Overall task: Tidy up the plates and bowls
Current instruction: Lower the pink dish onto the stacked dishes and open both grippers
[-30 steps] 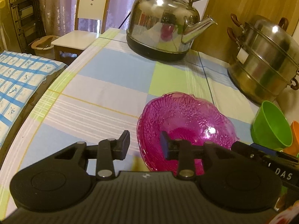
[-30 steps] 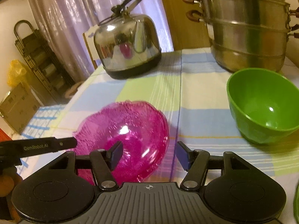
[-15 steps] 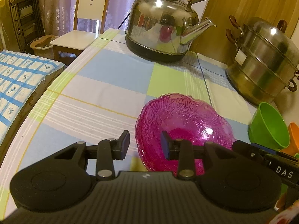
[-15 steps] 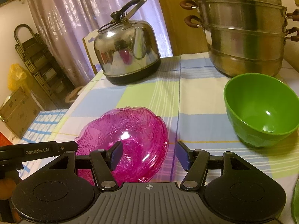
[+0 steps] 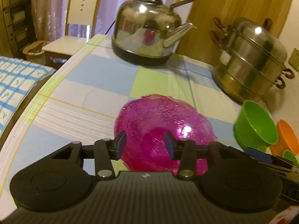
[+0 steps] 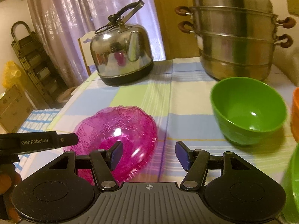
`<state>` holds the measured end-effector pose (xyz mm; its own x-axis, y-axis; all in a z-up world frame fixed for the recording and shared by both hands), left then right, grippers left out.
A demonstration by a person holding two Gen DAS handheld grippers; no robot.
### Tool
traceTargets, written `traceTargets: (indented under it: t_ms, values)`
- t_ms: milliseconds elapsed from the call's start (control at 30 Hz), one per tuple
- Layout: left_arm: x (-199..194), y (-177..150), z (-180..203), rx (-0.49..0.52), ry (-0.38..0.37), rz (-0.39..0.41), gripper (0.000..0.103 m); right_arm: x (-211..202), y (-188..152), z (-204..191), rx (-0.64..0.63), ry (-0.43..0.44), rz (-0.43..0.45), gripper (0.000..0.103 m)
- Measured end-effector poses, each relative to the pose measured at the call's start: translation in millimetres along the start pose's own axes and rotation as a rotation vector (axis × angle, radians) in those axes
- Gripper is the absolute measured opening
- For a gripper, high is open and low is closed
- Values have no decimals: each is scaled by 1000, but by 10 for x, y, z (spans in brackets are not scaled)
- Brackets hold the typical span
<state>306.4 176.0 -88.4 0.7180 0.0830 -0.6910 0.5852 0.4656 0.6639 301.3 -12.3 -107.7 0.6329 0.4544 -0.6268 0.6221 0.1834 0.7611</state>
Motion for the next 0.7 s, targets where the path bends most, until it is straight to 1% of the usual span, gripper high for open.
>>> traceTargets:
  t_ms: [100, 167, 300, 367, 533, 600, 700]
  values:
    - [-118, -88, 92, 55, -15, 1, 41, -143, -46, 53, 18, -15, 1, 62]
    - [-202, -165, 122, 67, -13, -5, 42, -280, -101, 114, 41, -31, -3, 62]
    - [-402, -278, 239, 60, -44, -18, 44, -611, -235, 233, 98, -59, -13, 62]
    - [-548, -329, 319, 70, -58, -10, 49, -804, -318, 300, 132, -76, -17, 62]
    - [-898, -468, 523, 47, -104, -19, 52, -1245, -488, 427, 218, -109, -32, 62]
    - [-1039, -518, 597, 40, -114, -19, 53, -1433, -527, 451, 228, -119, -28, 62]
    - [-1224, -581, 698, 46, -116, -14, 59, -1703, -523, 498, 226, -136, -6, 62]
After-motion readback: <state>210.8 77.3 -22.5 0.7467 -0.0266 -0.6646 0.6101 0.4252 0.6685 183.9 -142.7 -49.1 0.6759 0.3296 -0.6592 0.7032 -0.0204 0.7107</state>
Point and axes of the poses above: each gripper's, at about its wrist camera, not at the fingertips, and x roughly the way its jaws point, z to its right, y to its top, the point moved 6 cm from there along x, roughly the way its jaws point, and after that the axes turned 6 degrees about -x, right-handed, at the moved point
